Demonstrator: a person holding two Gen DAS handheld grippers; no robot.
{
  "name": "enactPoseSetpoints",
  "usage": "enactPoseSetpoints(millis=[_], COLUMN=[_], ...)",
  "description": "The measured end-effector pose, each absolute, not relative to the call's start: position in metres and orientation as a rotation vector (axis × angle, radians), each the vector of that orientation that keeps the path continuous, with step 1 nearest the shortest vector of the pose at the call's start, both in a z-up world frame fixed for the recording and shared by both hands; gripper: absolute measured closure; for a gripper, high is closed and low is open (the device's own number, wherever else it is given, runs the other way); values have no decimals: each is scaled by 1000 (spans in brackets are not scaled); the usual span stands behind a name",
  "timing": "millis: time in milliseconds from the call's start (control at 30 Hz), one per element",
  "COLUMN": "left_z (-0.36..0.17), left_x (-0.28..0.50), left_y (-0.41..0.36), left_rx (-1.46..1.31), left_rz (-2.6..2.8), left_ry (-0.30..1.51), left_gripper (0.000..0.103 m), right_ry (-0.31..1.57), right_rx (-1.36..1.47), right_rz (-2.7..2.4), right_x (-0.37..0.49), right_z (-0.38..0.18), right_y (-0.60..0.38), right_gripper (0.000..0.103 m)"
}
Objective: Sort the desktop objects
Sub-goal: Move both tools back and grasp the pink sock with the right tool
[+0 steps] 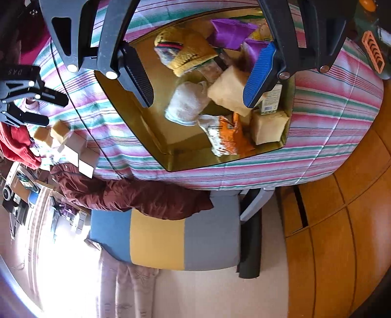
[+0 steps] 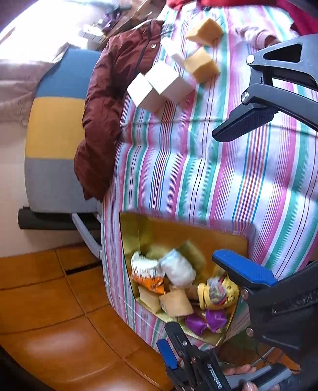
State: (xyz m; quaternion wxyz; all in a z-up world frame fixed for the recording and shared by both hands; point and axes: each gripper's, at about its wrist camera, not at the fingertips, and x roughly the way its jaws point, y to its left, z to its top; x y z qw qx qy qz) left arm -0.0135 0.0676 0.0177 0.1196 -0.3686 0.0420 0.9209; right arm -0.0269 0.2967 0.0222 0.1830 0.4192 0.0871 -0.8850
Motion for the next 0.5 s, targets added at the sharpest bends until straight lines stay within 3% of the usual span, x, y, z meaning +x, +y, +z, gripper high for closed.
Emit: enactPoseSetpoints(millis=[367, 500], left_z=[17, 9], left_x=[-9, -5], left_y=[113, 127], left_rx=[-1037, -1054], left_rz=[2551, 2495], left_ry=[193, 213], left_gripper=[26, 26], right_ry=[120, -13], right_rx=[1411, 1512], right_rz=[-2709, -2781], right_x=[-41, -46], right_z=[26, 30], right_y=[395, 447], right_gripper=[13, 13])
